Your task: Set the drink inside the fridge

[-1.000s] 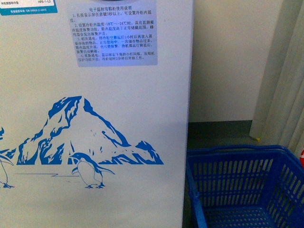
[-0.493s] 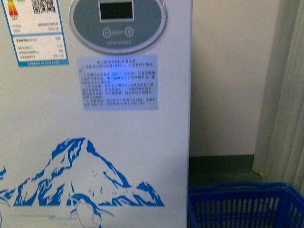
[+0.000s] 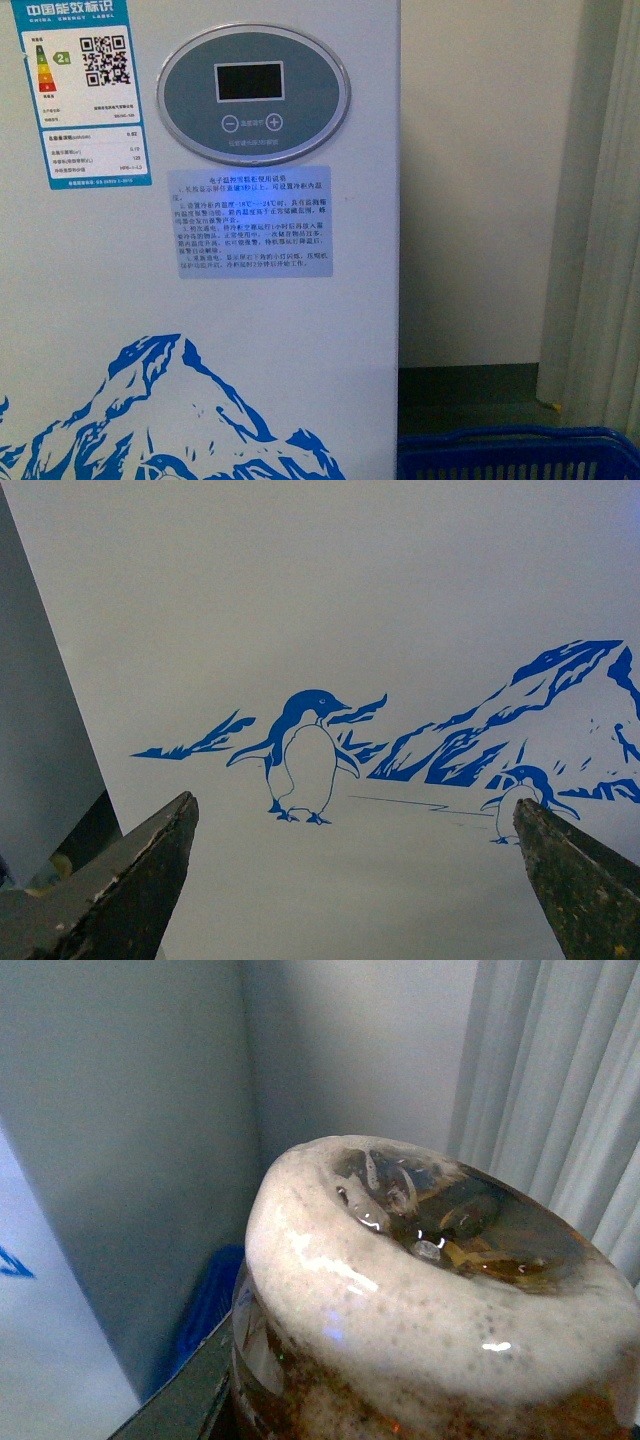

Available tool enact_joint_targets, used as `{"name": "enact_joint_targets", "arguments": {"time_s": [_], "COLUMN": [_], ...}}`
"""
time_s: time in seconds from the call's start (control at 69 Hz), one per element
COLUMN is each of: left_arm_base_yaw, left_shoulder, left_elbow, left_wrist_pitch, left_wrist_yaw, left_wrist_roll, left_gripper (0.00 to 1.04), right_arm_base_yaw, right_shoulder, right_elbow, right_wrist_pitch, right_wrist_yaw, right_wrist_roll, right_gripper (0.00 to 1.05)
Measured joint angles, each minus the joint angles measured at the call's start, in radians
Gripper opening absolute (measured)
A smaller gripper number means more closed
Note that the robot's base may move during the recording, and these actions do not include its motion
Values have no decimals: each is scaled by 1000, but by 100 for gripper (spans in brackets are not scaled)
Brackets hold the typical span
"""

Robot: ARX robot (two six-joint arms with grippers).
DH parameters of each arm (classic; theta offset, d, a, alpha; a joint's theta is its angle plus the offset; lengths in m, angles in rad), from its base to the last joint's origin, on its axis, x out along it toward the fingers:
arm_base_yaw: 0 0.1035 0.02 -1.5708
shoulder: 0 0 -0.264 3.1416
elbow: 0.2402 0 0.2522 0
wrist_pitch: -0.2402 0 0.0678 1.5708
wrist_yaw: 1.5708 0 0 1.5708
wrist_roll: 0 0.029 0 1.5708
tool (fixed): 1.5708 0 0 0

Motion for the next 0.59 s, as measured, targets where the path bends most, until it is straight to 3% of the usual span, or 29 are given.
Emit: {"name": "enact_joint_targets", "arguments": {"time_s": [0.043,0.13,0.594], "left_arm_base_yaw": [0,0,0], "left_shoulder": [0,0,0], "left_elbow": [0,0,0], "left_wrist_pitch": [0,0,0], "left_wrist_yaw": [0,0,0], "left_wrist_roll": [0,0,0], "left_gripper": [97,97,97], "right_arm_base_yaw": [64,106,108], "right_shoulder": [-15,-31,-100], "right_elbow": [-13,-23,-55], "right_wrist_pitch": [1,2,15], "right_wrist_yaw": [59,43,60], "right_wrist_roll": [-4,-2,-4], "right_gripper": [46,46,46]}}
